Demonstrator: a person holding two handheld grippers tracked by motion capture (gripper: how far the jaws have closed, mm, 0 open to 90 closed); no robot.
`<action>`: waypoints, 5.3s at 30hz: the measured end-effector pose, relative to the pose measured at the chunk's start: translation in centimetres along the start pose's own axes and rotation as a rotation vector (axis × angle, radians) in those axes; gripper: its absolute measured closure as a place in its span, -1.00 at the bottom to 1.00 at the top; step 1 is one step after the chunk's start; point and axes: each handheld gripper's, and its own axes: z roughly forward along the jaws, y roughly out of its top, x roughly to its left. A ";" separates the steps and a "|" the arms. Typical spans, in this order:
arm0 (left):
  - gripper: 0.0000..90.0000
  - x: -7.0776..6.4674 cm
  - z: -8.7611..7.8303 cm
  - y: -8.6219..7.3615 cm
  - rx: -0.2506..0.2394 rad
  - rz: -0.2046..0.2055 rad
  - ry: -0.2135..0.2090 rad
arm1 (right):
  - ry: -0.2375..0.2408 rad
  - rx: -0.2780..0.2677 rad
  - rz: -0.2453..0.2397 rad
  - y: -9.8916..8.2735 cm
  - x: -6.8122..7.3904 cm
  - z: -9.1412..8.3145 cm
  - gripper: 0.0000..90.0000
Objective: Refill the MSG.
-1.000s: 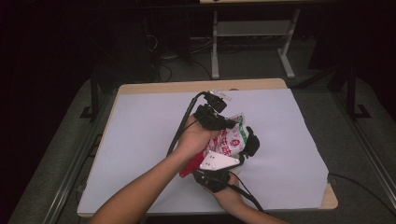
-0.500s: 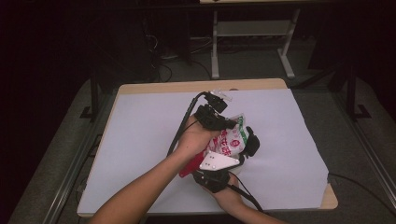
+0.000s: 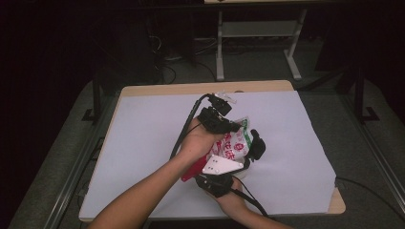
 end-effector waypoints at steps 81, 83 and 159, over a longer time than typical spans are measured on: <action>1.00 -0.5 0.4 0.9 0.019 0.057 -0.008 | -0.004 -0.018 0.016 0.3 -0.2 -0.3 1.00; 1.00 -0.5 0.5 0.9 0.018 0.054 -0.008 | -0.003 -0.018 0.016 0.3 -0.2 -0.3 1.00; 1.00 0.7 -2.3 0.3 -0.052 -0.028 -0.216 | -0.009 0.024 0.012 -0.5 -1.0 0.0 1.00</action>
